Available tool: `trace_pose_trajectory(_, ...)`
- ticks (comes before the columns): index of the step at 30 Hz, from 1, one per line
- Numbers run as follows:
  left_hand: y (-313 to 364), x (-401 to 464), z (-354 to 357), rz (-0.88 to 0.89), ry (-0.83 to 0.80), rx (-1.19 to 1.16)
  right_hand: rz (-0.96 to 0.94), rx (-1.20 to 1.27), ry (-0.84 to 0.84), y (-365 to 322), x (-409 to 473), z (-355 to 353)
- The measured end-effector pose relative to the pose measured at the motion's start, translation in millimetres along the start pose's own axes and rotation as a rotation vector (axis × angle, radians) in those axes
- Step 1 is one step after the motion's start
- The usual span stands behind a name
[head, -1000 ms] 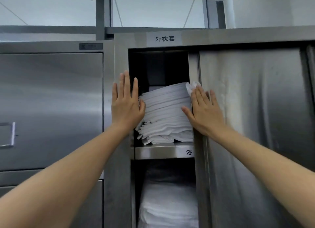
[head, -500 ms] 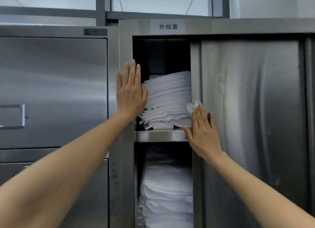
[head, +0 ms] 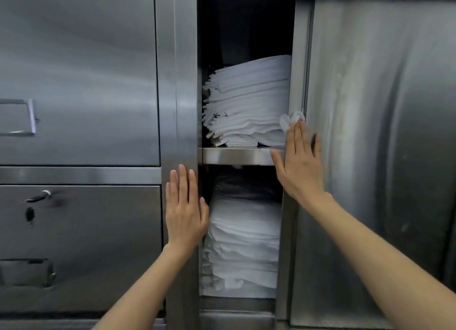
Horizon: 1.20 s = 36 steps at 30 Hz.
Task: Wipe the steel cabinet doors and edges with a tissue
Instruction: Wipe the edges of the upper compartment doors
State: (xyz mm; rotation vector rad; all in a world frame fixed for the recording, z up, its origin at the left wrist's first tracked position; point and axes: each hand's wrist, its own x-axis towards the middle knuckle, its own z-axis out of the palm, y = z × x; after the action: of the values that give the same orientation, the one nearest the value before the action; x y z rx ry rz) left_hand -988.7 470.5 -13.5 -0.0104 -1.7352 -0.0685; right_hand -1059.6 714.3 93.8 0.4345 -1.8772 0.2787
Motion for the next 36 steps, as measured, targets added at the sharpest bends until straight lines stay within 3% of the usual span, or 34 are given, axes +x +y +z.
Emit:
trace_pose_trajectory(6,-0.5,-0.7,0.9,0.036,0.029,-0.008,-0.044,-0.062,-0.01,-4.7,-95.1,21.7)
trace_pose_trajectory(12,-2.3,0.2,2.3,0.044,0.059,-0.023,-0.043,-0.051,0.047,10.4,35.1,-9.0)
trace_pose_trajectory(14,-1.3,0.8,2.5,0.038,0.074,-0.032,-0.027,-0.051,0.084,7.1,39.1,-5.6)
trace_pose_trajectory(16,-2.1,0.1,2.6,0.038,0.074,-0.037,0.011,-0.039,0.129,-0.7,0.5,9.4)
trace_pose_trajectory(20,-0.9,0.2,1.9,0.056,0.061,-0.019,-0.031,-0.09,0.039,-4.9,-103.4,30.6)
trace_pose_trajectory(23,-1.2,-0.8,2.8,0.05,0.051,-0.016,-0.109,-0.141,0.072,7.6,-57.7,17.9)
trace_pose_trajectory(26,-3.7,-1.1,3.0,0.046,0.054,-0.021,-0.057,-0.126,0.135,10.2,21.2,-0.1)
trace_pose_trajectory(28,-3.4,-0.8,3.1,0.043,0.059,-0.017,-0.011,-0.101,0.152,6.3,28.6,0.6)
trace_pose_trajectory(31,-3.8,-0.8,3.7,0.047,0.071,-0.026,0.022,-0.075,0.107,-4.1,-50.6,20.1)
trace_pose_trajectory(34,-4.1,-1.1,4.1,0.044,0.068,-0.034,0.003,-0.085,-0.068,-10.9,-161.0,36.7)
trace_pose_trajectory(36,-4.2,-1.9,3.3,0.047,0.069,-0.033,-0.027,-0.105,-0.108,-6.5,-173.5,36.1)
